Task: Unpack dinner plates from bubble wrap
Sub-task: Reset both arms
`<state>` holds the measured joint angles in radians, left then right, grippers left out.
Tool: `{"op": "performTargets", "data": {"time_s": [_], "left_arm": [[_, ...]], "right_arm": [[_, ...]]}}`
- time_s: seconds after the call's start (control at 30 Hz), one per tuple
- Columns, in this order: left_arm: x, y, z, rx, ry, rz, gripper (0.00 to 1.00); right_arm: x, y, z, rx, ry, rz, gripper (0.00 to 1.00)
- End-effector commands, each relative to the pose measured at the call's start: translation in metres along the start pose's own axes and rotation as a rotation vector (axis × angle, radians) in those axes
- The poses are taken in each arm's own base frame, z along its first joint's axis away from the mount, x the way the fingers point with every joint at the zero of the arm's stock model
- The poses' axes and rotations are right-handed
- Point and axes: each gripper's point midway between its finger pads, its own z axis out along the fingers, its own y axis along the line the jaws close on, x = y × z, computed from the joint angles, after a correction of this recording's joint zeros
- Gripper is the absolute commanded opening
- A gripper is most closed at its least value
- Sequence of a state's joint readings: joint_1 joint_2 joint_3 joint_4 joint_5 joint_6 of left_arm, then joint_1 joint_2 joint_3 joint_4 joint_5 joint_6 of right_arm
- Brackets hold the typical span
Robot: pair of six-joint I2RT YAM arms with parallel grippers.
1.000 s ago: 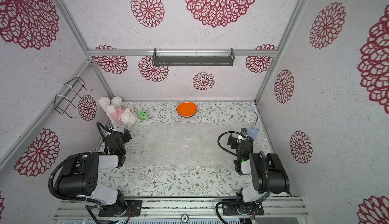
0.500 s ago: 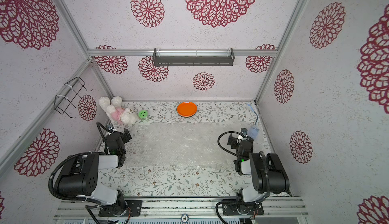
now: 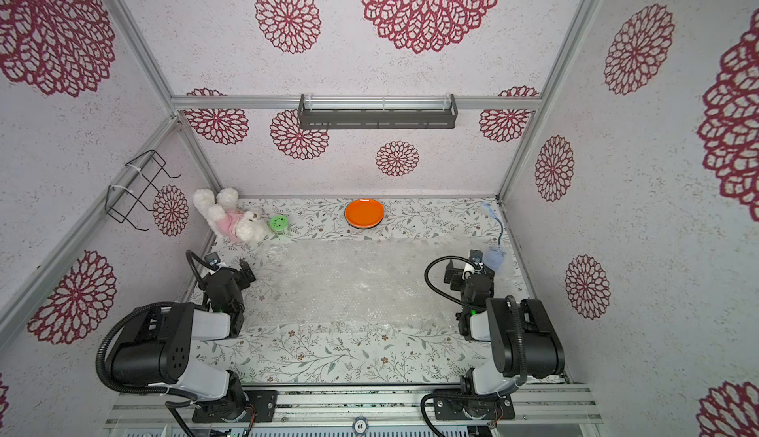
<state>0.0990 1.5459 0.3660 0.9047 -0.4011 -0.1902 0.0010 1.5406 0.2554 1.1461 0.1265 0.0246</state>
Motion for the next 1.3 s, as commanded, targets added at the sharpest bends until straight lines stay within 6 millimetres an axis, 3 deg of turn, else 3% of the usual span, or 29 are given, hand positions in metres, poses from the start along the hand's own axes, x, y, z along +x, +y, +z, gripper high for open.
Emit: {"op": "performTargets", "data": {"time_s": [0.0, 0.57, 0.67, 0.7, 0.77, 0.83, 0.87, 1.27], "left_arm": [[-0.015, -0.006, 0.004, 0.016, -0.028, -0.003, 0.97], [-0.014, -0.011, 0.004, 0.021, -0.017, 0.021, 0.97], [-0.022, 0.014, -0.031, 0.000, -0.159, -0.088, 0.97], [-0.021, 0.020, -0.035, 0.007, -0.172, -0.122, 0.97], [-0.016, 0.015, -0.020, 0.011, -0.122, -0.105, 0.97], [-0.015, -0.005, 0.006, 0.030, -0.036, -0.025, 0.97], [-0.013, -0.013, 0.006, 0.013, -0.007, 0.038, 0.97], [-0.012, -0.022, 0.003, 0.060, -0.011, 0.052, 0.97]], "right_arm": [[-0.013, 0.003, 0.001, -0.010, -0.043, -0.007, 0.99], [-0.014, 0.003, 0.001, -0.010, -0.045, -0.007, 0.99], [-0.014, 0.003, 0.001, -0.010, -0.045, -0.007, 0.99], [-0.013, 0.003, 0.001, -0.010, -0.043, -0.007, 0.99], [-0.013, 0.003, 0.001, -0.009, -0.043, -0.008, 0.99], [-0.014, 0.003, 0.001, -0.010, -0.045, -0.007, 0.99], [-0.014, 0.003, 0.001, -0.010, -0.044, -0.007, 0.99], [-0.014, 0.003, 0.001, -0.010, -0.046, -0.007, 0.99]]}}
